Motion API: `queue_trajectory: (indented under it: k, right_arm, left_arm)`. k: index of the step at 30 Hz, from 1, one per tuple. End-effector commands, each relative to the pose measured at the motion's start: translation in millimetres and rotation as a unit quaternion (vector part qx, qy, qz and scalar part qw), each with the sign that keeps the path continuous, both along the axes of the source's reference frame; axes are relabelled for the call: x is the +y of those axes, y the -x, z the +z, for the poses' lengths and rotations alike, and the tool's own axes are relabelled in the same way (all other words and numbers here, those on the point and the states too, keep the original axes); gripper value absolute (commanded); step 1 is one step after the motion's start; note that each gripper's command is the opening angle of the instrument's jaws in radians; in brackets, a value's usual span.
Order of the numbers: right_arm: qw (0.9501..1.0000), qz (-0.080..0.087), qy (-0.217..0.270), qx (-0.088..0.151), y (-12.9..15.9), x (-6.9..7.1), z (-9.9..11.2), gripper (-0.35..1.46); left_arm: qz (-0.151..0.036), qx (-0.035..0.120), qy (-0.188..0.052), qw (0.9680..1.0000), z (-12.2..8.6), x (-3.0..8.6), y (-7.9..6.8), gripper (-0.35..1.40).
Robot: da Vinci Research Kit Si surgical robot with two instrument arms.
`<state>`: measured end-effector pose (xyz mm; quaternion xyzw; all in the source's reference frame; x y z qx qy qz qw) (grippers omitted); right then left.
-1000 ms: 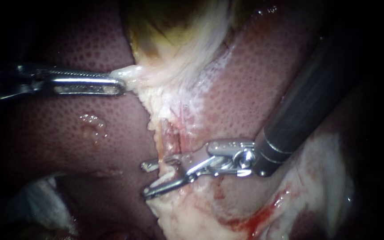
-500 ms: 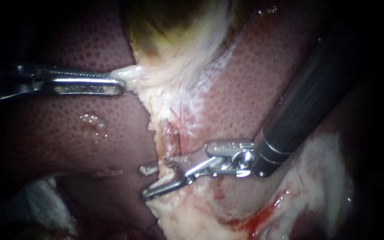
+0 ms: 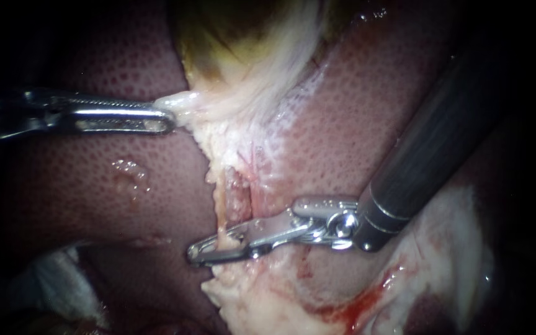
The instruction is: Clipping first clip left tube
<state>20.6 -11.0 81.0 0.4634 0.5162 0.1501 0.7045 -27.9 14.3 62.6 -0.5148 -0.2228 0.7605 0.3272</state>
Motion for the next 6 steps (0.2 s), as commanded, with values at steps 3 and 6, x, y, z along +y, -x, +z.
queue_trajectory:
  k: [3, 6]
  right_arm:
    - [1.0, 0.0, 0.0, 0.0, 0.1, 0.0, 0.1, -0.35]
    - [1.0, 0.0, 0.0, 0.0, 0.1, 0.1, 0.1, -0.35]
  left_arm:
    - [0.0, 0.0, 0.0, 1.0, 0.0, 0.0, 0.0, -0.35]
    - [0.0, 0.0, 0.0, 1.0, 0.1, 0.1, 0.0, -0.35]
